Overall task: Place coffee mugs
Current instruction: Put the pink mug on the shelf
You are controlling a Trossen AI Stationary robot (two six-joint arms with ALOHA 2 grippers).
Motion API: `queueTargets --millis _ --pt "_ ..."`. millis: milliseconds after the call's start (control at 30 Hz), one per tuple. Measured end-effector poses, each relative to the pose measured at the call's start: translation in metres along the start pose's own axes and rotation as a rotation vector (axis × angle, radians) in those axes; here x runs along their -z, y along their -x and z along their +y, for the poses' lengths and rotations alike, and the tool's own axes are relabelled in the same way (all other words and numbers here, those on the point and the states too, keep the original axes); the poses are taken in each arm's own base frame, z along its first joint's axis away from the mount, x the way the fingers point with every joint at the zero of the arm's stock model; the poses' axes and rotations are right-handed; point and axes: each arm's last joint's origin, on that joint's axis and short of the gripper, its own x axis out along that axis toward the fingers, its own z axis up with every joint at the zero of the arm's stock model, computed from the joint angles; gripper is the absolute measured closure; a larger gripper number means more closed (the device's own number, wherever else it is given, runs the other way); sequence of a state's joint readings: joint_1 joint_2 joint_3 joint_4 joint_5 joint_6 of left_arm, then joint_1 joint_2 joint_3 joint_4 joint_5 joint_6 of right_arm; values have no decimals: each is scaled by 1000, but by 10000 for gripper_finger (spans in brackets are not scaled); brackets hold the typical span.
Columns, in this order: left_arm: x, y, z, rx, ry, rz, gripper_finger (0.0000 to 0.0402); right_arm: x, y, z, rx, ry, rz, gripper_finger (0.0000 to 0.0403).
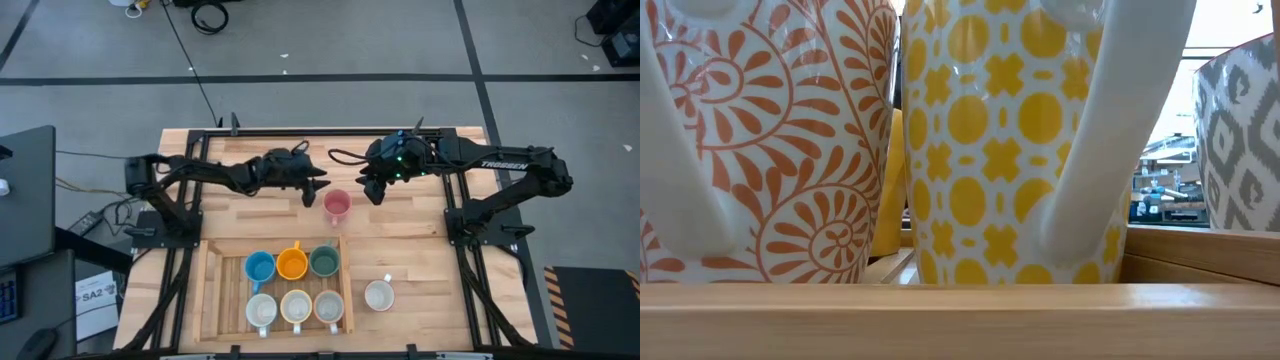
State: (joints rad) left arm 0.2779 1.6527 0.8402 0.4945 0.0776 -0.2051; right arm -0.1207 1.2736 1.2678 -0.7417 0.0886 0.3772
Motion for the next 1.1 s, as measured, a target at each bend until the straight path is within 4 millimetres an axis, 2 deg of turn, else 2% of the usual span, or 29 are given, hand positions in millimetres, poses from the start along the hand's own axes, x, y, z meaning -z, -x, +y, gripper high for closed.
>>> queueTargets --millis 233,433,1100 --pt "23 -16 -5 25 16 71 221 0 0 0 0 21 0 254" --pt "34 -21 -3 21 17 110 221 0 0 0 0 22 0 254" --pt "40 -20 -4 19 49 181 221 0 0 0 0 22 1 254"
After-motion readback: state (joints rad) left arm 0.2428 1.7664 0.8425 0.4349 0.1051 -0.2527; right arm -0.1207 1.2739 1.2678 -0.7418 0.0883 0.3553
